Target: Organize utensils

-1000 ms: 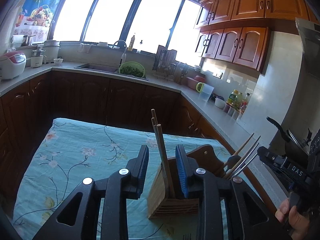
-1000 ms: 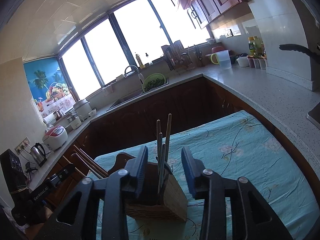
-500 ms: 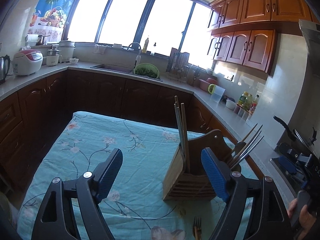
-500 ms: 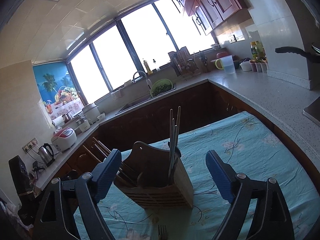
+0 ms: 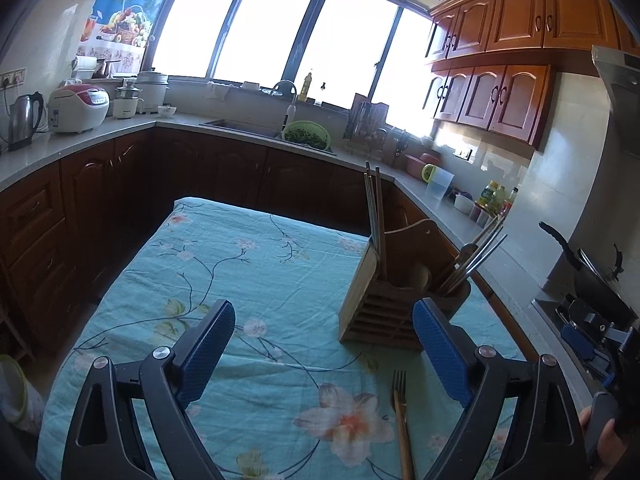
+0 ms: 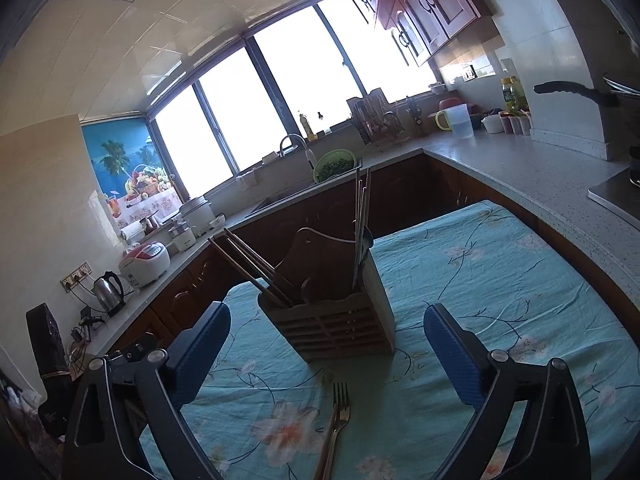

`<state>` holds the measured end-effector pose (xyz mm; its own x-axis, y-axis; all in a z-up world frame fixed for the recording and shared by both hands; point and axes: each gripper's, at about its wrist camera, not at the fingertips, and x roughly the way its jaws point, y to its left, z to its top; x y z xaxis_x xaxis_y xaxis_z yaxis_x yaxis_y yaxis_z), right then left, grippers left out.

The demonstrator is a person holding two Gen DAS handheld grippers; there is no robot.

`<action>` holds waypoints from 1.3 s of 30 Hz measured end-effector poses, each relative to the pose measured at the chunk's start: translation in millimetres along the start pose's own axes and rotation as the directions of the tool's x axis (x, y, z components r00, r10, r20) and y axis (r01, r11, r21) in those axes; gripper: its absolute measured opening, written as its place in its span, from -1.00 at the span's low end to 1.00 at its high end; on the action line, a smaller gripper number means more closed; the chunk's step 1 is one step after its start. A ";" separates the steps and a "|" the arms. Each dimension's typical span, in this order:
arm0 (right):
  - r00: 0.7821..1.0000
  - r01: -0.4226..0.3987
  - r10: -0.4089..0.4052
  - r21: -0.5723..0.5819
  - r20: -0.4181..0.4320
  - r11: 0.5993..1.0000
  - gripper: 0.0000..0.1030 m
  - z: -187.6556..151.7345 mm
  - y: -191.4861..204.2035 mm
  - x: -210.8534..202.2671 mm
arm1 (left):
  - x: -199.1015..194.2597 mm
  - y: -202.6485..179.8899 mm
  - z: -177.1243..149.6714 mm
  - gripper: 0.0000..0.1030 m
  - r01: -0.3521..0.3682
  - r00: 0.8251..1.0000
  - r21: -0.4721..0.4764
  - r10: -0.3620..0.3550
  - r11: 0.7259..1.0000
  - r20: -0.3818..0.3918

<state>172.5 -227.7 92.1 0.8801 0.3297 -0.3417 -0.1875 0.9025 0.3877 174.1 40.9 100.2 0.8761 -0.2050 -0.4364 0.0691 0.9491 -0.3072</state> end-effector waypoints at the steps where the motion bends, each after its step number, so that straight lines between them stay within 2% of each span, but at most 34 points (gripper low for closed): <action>1: 1.000 0.000 0.000 -0.007 0.007 1.000 0.94 -1.8 1.9 -6.5 | -6.1 1.0 -1.9 0.79 0.002 1.000 0.003 -0.002 1.000 0.003; 7: 0.997 -0.001 0.005 -0.059 0.071 0.998 0.97 -10.7 12.8 -47.7 | -44.7 4.7 -19.1 0.87 -0.005 1.000 0.018 0.005 1.000 0.021; 11: 0.990 0.020 0.001 -0.145 0.139 0.989 0.99 -13.3 28.6 -80.4 | -72.4 1.1 -27.1 0.89 -0.002 0.999 0.067 -0.001 0.998 0.052; 14: 0.981 0.033 0.011 -0.221 0.193 0.975 1.00 -10.2 44.3 -106.0 | -95.6 -0.8 -30.2 0.99 0.007 0.996 0.087 -0.015 0.996 0.089; 17: 0.975 0.070 -0.010 -0.264 0.220 0.962 1.00 -22.0 55.2 -122.6 | -114.7 -1.9 -45.7 0.99 -0.036 0.991 0.118 0.021 0.992 0.130; 20: 0.973 0.110 -0.044 -0.289 0.228 0.951 1.00 -53.3 56.9 -128.4 | -127.0 -0.3 -72.4 0.99 -0.048 0.986 0.136 0.026 0.990 0.163; 27: 0.972 0.181 -0.129 -0.275 0.196 0.944 1.00 -123.3 42.1 -129.0 | -140.2 5.3 -132.0 0.99 -0.133 0.975 0.201 0.091 0.971 0.203; 33: 0.965 0.230 -0.185 -0.264 0.185 0.937 1.00 -149.4 30.2 -137.1 | -144.5 9.8 -158.6 0.99 -0.158 0.978 0.207 0.124 0.965 0.168; 39: 0.963 0.249 -0.211 -0.264 0.166 0.932 1.00 -168.3 22.1 -138.7 | -145.4 4.6 -164.4 0.99 -0.185 0.976 0.226 0.152 0.956 0.154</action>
<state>-27.2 -206.9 3.9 0.9597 0.0815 -0.2688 -0.0707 0.9963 0.0497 -31.4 35.7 23.2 0.9393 -0.0187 -0.3427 0.0119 0.9997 -0.0221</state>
